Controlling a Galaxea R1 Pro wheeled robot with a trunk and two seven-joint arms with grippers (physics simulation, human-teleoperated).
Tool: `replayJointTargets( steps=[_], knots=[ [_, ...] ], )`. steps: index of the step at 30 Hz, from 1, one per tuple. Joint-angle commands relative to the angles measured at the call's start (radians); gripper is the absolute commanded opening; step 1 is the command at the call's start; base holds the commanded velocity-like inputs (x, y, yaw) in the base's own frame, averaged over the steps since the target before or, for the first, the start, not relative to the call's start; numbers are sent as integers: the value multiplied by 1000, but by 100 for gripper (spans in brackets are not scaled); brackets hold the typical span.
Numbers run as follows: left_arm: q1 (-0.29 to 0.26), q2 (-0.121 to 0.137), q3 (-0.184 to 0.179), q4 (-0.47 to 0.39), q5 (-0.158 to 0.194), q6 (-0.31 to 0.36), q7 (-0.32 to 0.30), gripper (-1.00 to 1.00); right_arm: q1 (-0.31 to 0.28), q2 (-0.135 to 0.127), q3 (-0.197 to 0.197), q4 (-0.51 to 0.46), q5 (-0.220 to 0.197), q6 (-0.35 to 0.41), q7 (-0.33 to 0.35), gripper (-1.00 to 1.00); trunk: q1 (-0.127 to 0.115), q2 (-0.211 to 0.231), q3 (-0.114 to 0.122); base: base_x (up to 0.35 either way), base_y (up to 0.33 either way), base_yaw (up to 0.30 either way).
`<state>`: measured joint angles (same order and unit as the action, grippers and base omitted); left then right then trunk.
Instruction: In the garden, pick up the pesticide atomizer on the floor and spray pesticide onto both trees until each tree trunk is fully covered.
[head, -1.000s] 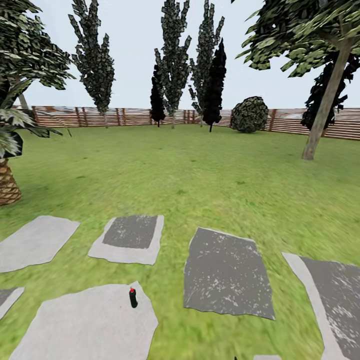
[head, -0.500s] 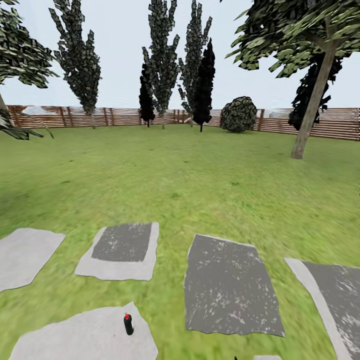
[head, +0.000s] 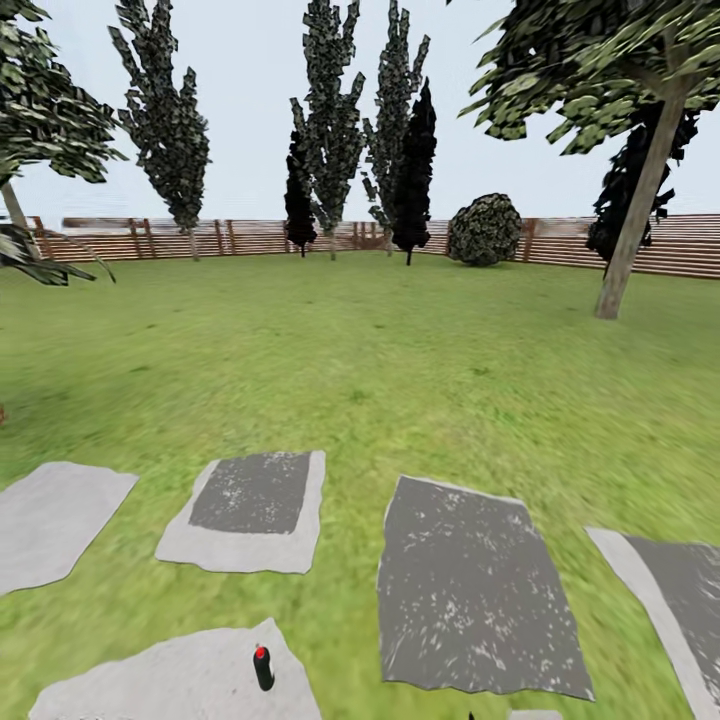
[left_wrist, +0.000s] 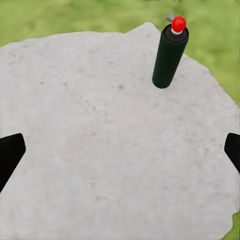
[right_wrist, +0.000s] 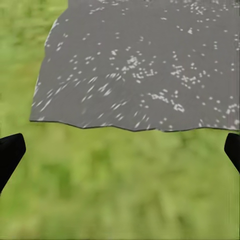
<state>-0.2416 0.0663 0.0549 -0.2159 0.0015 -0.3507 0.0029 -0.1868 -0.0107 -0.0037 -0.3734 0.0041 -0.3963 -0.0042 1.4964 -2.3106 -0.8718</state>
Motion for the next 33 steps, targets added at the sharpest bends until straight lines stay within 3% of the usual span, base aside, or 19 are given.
replayJointTargets(
  steps=[1, 21, 33],
  knots=[
    [-1, 0, 3, 1, 0, -3, 0, 100, 0, 0, 0, 1, 0, -3, 0, 100, 0, 0, -1, 162, -175, 242],
    [-1, 1, 3, 1, 0, -4, 0, 100, 0, 0, -1, -1, 0, -4, 0, 100, 0, 0, -1, 183, -222, 273],
    [-2, 2, 18, -4, 1, -4, 5, 100, 0, 0, -2, -1, 0, -4, -2, 100, 0, 0, -1, 61, -267, 276]
  ],
)
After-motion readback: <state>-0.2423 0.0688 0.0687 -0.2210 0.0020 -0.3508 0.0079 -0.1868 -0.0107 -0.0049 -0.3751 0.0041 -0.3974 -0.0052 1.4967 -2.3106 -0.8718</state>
